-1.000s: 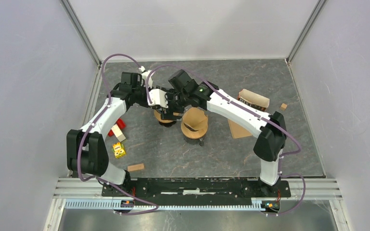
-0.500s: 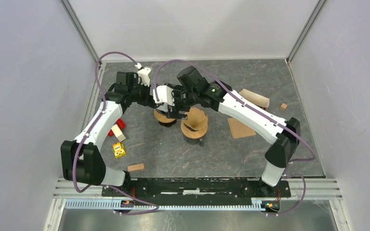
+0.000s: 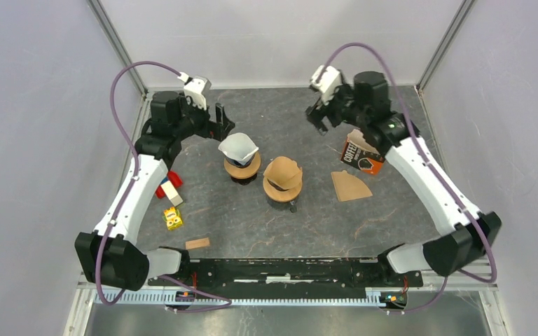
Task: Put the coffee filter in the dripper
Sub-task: Reset both arms
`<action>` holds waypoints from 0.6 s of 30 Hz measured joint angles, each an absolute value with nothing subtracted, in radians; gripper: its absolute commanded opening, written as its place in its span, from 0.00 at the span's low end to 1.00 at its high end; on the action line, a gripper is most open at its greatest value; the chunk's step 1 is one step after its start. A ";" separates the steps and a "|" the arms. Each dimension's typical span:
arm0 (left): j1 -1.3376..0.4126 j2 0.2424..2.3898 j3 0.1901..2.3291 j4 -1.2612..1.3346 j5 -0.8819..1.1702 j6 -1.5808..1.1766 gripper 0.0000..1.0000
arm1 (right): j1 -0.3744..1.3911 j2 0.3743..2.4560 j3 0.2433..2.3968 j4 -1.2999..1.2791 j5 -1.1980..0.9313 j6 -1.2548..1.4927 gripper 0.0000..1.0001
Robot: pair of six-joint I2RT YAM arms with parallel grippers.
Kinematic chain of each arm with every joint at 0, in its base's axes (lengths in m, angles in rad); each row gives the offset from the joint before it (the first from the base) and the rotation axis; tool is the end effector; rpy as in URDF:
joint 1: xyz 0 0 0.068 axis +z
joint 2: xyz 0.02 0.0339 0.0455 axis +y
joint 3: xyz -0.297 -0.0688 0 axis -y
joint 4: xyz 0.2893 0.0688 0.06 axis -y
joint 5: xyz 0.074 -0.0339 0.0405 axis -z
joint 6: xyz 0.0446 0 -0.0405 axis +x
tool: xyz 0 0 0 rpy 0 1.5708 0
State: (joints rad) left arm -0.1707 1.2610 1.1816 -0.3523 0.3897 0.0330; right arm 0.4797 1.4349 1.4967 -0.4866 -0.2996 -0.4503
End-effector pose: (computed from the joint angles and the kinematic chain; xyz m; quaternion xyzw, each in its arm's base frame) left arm 0.3196 -0.0723 0.3850 0.1879 0.8113 -0.1991 0.5166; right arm 0.3231 0.1829 0.4375 -0.4449 0.7064 0.1333 0.5342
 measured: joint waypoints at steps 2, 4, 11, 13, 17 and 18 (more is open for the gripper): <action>-0.167 1.258 1.197 -0.316 0.385 0.008 1.00 | 0.423 1.378 1.465 -0.439 -0.265 -0.407 0.94; -0.163 1.256 1.203 -0.280 0.378 -0.015 1.00 | 0.373 1.336 1.443 -0.400 -0.244 -0.368 0.97; -0.152 1.252 1.217 -0.217 0.368 -0.062 1.00 | 0.231 1.249 1.339 -0.287 -0.175 -0.278 0.98; -0.152 1.246 1.217 -0.208 0.372 -0.063 1.00 | 0.228 1.226 1.304 -0.278 -0.159 -0.275 0.98; -0.152 1.225 1.217 -0.203 0.376 -0.063 1.00 | 0.229 1.202 1.291 -0.270 -0.147 -0.276 0.98; -0.152 1.217 1.217 -0.202 0.376 -0.063 1.00 | 0.229 1.196 1.290 -0.265 -0.145 -0.276 0.98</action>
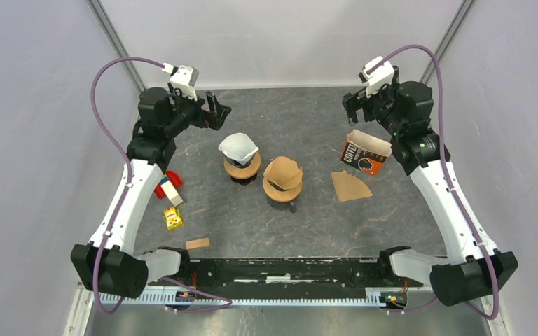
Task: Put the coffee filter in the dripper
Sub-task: Reset both arms
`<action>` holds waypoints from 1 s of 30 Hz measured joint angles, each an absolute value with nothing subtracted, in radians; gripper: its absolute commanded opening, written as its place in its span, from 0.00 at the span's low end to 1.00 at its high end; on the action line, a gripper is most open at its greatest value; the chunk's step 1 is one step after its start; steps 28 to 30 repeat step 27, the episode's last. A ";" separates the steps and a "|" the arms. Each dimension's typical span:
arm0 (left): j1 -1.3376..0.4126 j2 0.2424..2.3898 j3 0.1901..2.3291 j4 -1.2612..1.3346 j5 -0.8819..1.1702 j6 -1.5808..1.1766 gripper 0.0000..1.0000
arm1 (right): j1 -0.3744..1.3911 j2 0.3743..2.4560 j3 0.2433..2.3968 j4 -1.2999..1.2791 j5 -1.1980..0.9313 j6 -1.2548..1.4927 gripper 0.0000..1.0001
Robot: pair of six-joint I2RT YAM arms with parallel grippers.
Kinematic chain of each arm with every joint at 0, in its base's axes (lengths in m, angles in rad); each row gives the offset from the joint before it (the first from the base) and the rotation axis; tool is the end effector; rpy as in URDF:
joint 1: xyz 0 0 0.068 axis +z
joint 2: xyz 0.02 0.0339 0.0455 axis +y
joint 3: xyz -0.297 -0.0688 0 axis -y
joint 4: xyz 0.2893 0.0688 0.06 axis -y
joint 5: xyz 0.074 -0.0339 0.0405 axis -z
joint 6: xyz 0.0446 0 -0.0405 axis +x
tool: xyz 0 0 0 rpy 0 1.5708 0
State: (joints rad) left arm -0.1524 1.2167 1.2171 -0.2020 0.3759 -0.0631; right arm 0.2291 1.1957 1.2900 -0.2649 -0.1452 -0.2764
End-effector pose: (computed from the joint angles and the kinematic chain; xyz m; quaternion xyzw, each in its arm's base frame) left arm 0.3133 -0.0647 0.4291 0.1520 0.7550 -0.2107 0.6021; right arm 0.3004 0.0767 0.4568 -0.2360 0.7268 0.0403 0.6437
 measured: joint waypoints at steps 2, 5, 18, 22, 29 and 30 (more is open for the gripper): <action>-0.152 1.202 1.219 -0.202 0.376 -0.062 1.00 | 0.229 1.180 1.284 -0.253 -0.144 -0.276 0.98; -0.152 1.187 1.237 -0.208 0.371 -0.061 1.00 | 0.229 1.156 1.269 -0.242 -0.144 -0.277 0.98; -0.152 1.149 1.254 -0.241 0.341 -0.043 1.00 | 0.229 1.143 1.248 -0.239 -0.139 -0.277 0.98; -0.152 1.149 1.254 -0.241 0.341 -0.043 1.00 | 0.229 1.143 1.247 -0.239 -0.141 -0.277 0.98; -0.152 1.149 1.254 -0.241 0.341 -0.043 1.00 | 0.228 1.144 1.246 -0.236 -0.148 -0.277 0.98; -0.152 1.149 1.254 -0.241 0.341 -0.043 1.00 | 0.228 1.144 1.246 -0.236 -0.148 -0.277 0.98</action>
